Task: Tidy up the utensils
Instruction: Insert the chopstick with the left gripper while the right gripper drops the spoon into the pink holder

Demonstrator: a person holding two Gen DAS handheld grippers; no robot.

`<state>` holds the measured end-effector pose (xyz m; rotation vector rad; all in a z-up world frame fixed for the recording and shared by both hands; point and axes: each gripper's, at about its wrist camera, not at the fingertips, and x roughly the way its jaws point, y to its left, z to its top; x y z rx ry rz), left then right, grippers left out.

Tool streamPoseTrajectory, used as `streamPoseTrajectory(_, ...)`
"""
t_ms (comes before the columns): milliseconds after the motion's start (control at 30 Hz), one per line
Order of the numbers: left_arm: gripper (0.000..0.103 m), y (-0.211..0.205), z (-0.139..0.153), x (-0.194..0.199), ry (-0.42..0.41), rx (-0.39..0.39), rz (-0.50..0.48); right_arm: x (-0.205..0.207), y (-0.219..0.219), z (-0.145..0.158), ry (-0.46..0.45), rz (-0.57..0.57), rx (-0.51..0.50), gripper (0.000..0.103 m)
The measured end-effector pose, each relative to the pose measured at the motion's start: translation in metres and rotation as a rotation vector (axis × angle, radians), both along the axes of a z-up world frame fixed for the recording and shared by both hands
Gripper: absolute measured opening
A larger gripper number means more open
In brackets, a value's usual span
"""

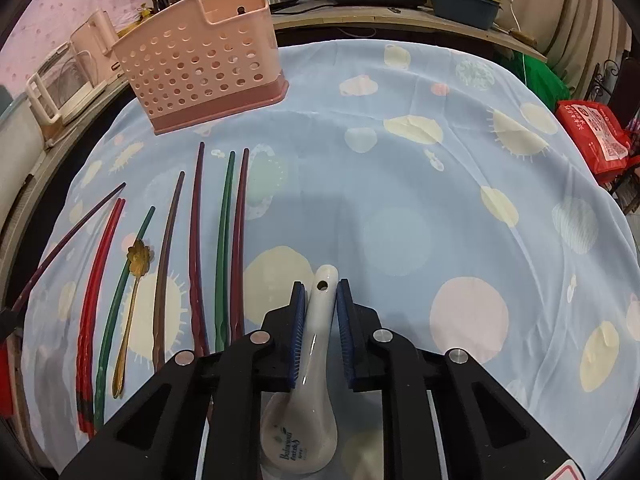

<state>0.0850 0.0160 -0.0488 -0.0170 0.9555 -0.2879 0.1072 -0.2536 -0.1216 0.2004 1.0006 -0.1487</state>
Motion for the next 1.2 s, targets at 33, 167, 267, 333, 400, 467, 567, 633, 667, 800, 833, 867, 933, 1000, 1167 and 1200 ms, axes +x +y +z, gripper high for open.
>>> streamPoseTrajectory(33,0.007,0.000,0.000,0.000,-0.001,-0.002,-0.001,0.000,0.000,0.000,-0.001,-0.001,0.001,0.014)
streamPoseTrajectory(167,0.007,0.003,0.008,-0.004,-0.015,-0.014,0.000,-0.009,-0.001,0.009,-0.019,-0.012,0.031,0.012)
streamPoseTrajectory(267,0.007,0.008,0.021,-0.007,-0.045,-0.023,0.005,-0.024,0.003,0.028,-0.063,-0.014,0.034,0.012)
streamPoseTrajectory(333,0.007,0.010,0.030,-0.009,-0.066,-0.028,0.008,-0.033,0.005,0.042,-0.096,-0.015,0.036,0.012)
streamPoseTrajectory(400,0.007,0.011,0.040,-0.011,-0.084,-0.037,0.008,-0.043,0.006,0.056,-0.133,-0.019,0.045,0.012)
streamPoseTrajectory(467,0.007,0.013,0.049,-0.012,-0.098,-0.048,0.007,-0.051,0.007,0.070,-0.165,-0.022,0.051,0.012)
streamPoseTrajectory(567,0.007,0.016,0.063,-0.010,-0.121,-0.054,0.013,-0.058,0.008,0.086,-0.201,-0.020,0.054,0.010)
streamPoseTrajectory(633,0.007,0.018,0.072,-0.008,-0.138,-0.056,0.017,-0.060,0.009,0.095,-0.220,-0.015,0.056,0.006)
streamPoseTrajectory(667,0.007,0.018,0.076,-0.007,-0.148,-0.057,0.019,-0.060,0.009,0.100,-0.232,-0.016,0.054,0.006)
streamPoseTrajectory(800,0.007,0.020,0.096,0.001,-0.196,-0.049,0.032,-0.056,0.008,0.113,-0.261,-0.015,0.051,0.006)
streamPoseTrajectory(833,0.007,0.020,0.100,0.003,-0.204,-0.047,0.034,-0.055,0.007,0.114,-0.264,-0.015,0.052,0.006)
streamPoseTrajectory(867,0.007,0.020,0.103,0.005,-0.212,-0.047,0.035,-0.053,0.006,0.116,-0.267,-0.014,0.054,0.006)
streamPoseTrajectory(933,0.007,0.021,0.111,0.009,-0.228,-0.045,0.039,-0.051,0.005,0.118,-0.272,-0.013,0.058,0.006)
streamPoseTrajectory(1000,0.007,0.022,0.119,0.015,-0.244,-0.045,0.042,-0.049,0.004,0.123,-0.279,-0.012,0.062,0.006)
streamPoseTrajectory(1167,0.007,0.022,0.140,0.029,-0.286,-0.038,0.041,-0.042,0.001,0.139,-0.309,-0.008,0.072,0.006)
streamPoseTrajectory(1200,0.007,0.021,0.145,0.030,-0.296,-0.034,0.041,-0.039,0.001,0.144,-0.317,-0.004,0.074,0.006)
